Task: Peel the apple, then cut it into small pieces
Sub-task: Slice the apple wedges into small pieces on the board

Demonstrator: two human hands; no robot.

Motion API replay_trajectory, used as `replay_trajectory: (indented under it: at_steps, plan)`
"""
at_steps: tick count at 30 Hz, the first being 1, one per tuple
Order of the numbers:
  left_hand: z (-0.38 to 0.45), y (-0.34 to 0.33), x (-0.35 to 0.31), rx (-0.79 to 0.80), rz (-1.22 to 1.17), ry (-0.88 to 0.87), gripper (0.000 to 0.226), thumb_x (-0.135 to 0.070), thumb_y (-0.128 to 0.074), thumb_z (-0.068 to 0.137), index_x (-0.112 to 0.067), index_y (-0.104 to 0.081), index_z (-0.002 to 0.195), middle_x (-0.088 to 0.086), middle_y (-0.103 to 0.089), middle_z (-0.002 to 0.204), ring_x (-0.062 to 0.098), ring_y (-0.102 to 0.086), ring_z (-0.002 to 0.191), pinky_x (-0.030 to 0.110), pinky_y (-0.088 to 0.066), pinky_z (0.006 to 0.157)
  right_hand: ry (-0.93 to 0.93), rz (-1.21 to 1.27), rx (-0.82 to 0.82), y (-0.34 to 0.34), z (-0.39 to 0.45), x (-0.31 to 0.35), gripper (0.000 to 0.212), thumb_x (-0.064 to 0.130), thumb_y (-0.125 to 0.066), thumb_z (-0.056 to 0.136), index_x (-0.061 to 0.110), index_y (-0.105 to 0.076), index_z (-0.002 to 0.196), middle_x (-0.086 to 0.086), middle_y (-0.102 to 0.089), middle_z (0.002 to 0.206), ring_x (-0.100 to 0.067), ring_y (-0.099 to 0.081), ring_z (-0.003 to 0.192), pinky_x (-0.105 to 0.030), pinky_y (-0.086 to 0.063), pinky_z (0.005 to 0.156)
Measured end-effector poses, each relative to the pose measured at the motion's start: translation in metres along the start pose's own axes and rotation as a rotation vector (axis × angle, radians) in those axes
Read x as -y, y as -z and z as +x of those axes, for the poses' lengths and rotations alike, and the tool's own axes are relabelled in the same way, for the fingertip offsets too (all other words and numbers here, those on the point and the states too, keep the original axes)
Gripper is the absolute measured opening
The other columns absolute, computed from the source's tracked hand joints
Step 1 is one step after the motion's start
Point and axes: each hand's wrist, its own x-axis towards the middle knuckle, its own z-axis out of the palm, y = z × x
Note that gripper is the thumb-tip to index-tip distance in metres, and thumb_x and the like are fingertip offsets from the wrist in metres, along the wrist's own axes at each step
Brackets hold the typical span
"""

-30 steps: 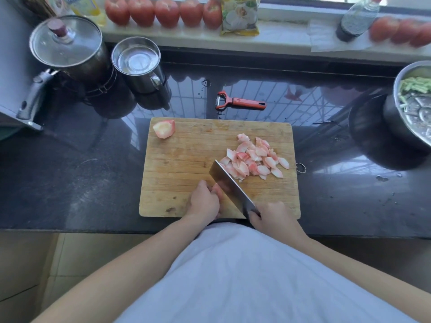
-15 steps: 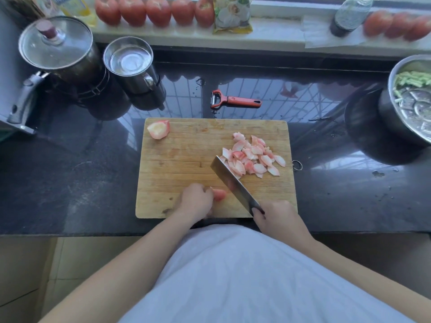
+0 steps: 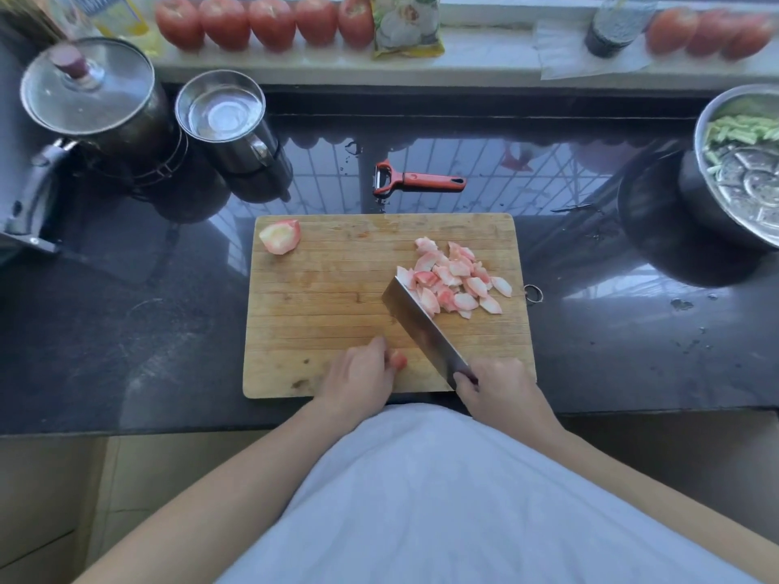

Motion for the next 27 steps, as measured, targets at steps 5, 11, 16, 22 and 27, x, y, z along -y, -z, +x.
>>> replay_trajectory:
  at_steps: [5,11,16,22,27]
  plan:
    - [0.001,0.000,0.001,-0.017,0.090,-0.080,0.037,-0.056,-0.032,0.106,-0.025,-0.047,0.096,0.003,-0.067,0.098,0.030,-0.058,0.080,0.043,-0.048,0.070,0.018,-0.035,-0.026,-0.002,0.002,0.002,0.031,0.031,-0.049,0.101,0.009,-0.065,0.085,-0.008,-0.067,0.077,-0.027,-0.057,0.073,-0.033,-0.034,0.058]
    - [0.002,0.013,0.021,-0.128,-0.138,0.130,0.030,-0.048,-0.048,0.101,-0.024,-0.056,0.083,-0.002,-0.063,0.080,0.026,-0.061,0.076,0.042,-0.053,0.065,0.010,-0.041,0.003,-0.001,0.006,0.004,0.033,0.032,-0.048,0.100,0.010,-0.064,0.082,-0.007,-0.065,0.074,-0.027,-0.059,0.072,-0.033,-0.034,0.054]
    - [0.005,0.020,0.040,-0.110,-0.338,0.215,0.013,-0.041,-0.056,0.100,-0.028,-0.059,0.100,-0.007,-0.065,0.102,0.017,-0.062,0.093,0.040,-0.056,0.082,-0.012,-0.031,0.033,-0.004,0.009,0.005,0.033,0.032,-0.048,0.100,0.015,-0.059,0.075,-0.002,-0.061,0.069,-0.022,-0.055,0.066,-0.024,-0.030,0.047]
    - [0.022,0.013,-0.001,-0.072,-0.181,0.138,0.036,-0.056,-0.055,0.098,-0.022,-0.062,0.107,-0.002,-0.064,0.109,0.022,-0.060,0.099,0.038,-0.050,0.081,-0.030,-0.008,0.015,-0.005,0.009,0.003,0.034,0.030,-0.049,0.098,0.014,-0.055,0.069,-0.006,-0.061,0.068,-0.027,-0.057,0.068,-0.034,-0.035,0.054]
    - [0.017,0.008,-0.014,0.122,-0.569,0.363,0.041,-0.039,-0.046,0.100,-0.008,-0.071,0.092,0.014,-0.077,0.076,0.031,-0.073,0.065,0.039,-0.063,0.069,-0.014,-0.017,0.039,-0.001,0.005,0.003,0.031,0.030,-0.049,0.099,0.009,-0.062,0.081,-0.011,-0.065,0.076,-0.032,-0.060,0.076,-0.036,-0.044,0.062]
